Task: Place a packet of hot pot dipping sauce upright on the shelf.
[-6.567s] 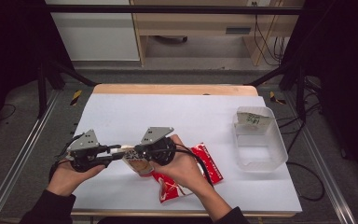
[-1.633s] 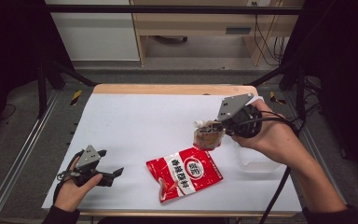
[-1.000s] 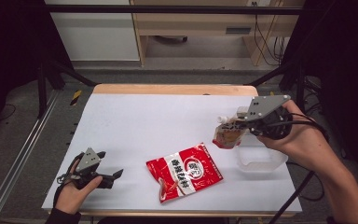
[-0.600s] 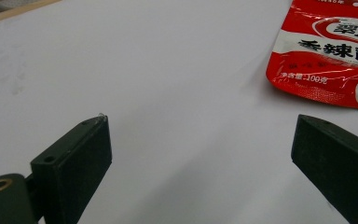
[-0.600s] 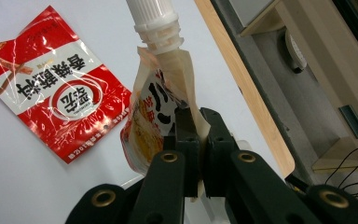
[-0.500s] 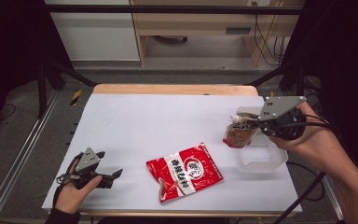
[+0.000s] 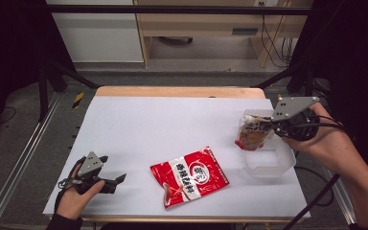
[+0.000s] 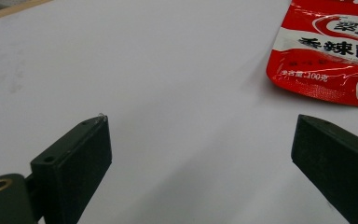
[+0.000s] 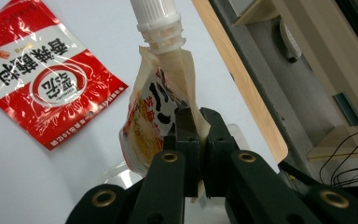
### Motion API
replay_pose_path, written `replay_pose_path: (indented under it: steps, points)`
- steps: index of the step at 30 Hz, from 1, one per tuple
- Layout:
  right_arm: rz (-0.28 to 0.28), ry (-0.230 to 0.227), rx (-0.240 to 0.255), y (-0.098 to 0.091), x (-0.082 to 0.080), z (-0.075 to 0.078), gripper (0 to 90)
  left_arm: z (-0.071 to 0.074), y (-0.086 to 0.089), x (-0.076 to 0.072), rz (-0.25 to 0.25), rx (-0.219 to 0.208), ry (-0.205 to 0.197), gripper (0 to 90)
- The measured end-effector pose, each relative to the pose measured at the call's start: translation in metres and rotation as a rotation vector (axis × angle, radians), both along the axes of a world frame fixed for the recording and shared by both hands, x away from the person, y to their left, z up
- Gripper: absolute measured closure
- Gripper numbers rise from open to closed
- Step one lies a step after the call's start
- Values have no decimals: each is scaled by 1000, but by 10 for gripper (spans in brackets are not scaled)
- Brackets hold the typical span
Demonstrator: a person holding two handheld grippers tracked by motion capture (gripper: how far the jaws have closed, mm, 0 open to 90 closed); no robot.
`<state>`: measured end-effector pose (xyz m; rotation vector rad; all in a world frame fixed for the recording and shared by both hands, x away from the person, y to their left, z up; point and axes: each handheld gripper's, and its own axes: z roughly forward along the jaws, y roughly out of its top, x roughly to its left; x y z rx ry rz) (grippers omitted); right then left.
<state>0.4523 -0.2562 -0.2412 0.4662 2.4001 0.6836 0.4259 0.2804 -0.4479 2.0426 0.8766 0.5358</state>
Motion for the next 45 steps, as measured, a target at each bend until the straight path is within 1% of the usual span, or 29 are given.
replay_pose_path:
  steps: [10,15,23,27,29,30,36,45]
  points:
    - [-43,25,-12,-18,11,-13,876,-1,-1,0,-7,10,5,48]
    - [-54,43,-18,-26,16,-21,876,-2,-2,0,-14,17,9,48]
    - [-79,59,-23,-34,26,-31,876,-3,-4,0,-19,20,13,47]
    - [-84,63,-24,-36,31,-33,876,-3,-4,0,-21,23,15,47]
    - [-95,59,-19,-37,35,-34,876,-4,-5,0,-21,22,17,47]
    - [-89,63,-27,-37,37,-34,876,-4,-5,0,-21,22,17,47]
    - [-82,68,-36,-36,46,-35,876,-4,-5,0,-24,25,20,47]
    - [-92,58,-32,-36,59,-35,877,-5,-6,0,-29,28,23,47]
